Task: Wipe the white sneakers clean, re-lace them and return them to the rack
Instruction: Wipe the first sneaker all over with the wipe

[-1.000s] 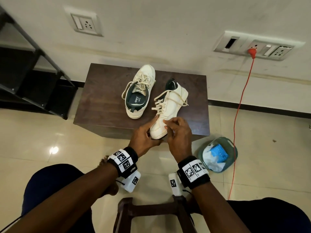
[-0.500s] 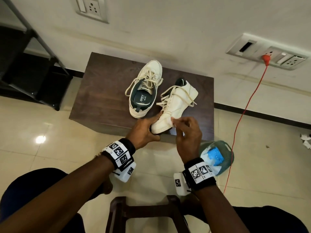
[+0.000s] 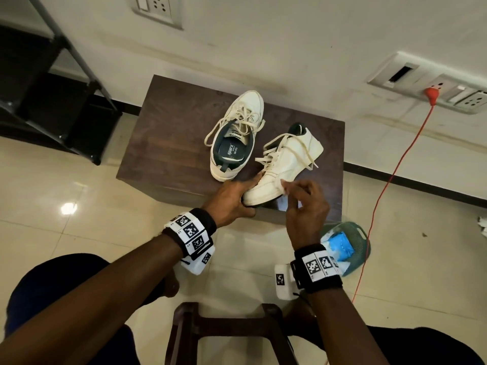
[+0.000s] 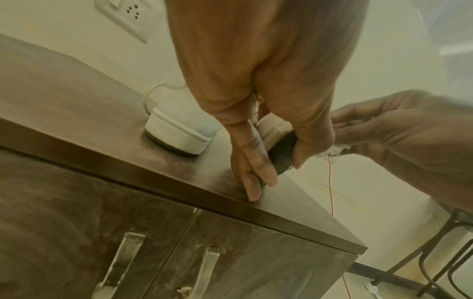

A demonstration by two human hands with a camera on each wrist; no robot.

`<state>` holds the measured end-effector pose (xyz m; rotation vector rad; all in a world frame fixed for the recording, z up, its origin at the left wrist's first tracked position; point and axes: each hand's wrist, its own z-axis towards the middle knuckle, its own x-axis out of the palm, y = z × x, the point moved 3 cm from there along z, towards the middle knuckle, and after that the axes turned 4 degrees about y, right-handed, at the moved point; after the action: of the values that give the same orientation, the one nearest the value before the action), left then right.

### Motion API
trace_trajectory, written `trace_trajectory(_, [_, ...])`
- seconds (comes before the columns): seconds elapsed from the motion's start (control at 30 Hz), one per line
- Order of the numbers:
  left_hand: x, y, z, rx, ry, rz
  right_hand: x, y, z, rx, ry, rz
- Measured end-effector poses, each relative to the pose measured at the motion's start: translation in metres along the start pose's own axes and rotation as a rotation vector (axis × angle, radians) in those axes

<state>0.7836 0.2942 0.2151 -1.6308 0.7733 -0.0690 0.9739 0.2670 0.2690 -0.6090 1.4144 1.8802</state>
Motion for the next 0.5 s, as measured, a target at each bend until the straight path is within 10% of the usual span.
trace_trajectory(0.5, [-0.004,0.002,0.004,-0.027,-0.006,0.17,0.015,0.03,-0.016,-0.368,0.273,-0.151])
